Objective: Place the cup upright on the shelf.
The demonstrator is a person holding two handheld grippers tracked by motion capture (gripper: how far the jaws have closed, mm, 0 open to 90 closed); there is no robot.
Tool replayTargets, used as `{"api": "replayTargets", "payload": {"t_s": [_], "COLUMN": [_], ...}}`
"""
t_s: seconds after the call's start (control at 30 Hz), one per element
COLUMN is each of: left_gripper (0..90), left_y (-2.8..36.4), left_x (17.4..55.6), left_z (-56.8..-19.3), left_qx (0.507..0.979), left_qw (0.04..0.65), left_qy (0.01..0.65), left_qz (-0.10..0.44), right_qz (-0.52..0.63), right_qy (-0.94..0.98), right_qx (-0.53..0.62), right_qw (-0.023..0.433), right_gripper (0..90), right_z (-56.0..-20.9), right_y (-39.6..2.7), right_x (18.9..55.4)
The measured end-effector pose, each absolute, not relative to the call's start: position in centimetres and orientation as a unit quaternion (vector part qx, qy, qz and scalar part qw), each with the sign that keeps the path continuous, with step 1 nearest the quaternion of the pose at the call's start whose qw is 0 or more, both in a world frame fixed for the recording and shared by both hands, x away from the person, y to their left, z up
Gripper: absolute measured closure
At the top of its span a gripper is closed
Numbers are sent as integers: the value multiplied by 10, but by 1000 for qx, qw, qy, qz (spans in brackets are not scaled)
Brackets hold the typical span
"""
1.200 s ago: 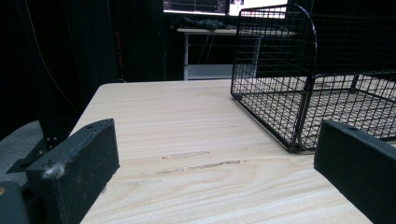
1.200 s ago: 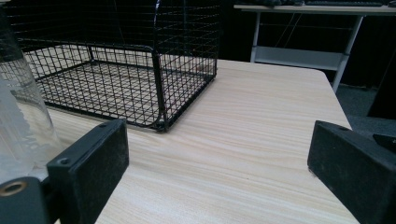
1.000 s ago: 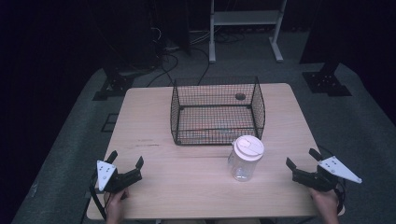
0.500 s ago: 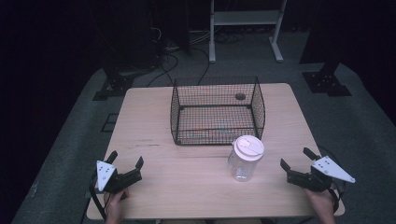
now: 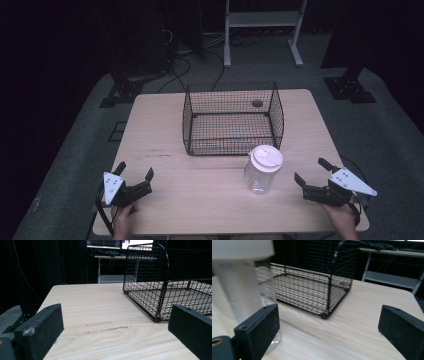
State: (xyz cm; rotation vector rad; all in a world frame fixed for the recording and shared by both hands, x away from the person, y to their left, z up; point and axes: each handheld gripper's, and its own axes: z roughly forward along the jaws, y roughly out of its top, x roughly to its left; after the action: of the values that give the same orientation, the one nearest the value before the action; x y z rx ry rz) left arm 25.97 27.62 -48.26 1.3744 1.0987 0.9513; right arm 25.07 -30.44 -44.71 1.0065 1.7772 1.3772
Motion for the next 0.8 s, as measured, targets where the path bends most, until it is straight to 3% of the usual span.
{"api": "replayTargets", "payload": {"t_s": [0.8], "left_gripper": [0], "left_y": [276], "left_x": [260], "left_z": [-483], "left_qx": [578], "left_qw": [540], "left_qy": [462], "left_qz": [401], "right_qz": [556], "right_qy": [706], "right_qx": [316], "right_qw": [305], "right_gripper": [14], "right_z": [-430], "right_y": [-270], "right_x": [239]}}
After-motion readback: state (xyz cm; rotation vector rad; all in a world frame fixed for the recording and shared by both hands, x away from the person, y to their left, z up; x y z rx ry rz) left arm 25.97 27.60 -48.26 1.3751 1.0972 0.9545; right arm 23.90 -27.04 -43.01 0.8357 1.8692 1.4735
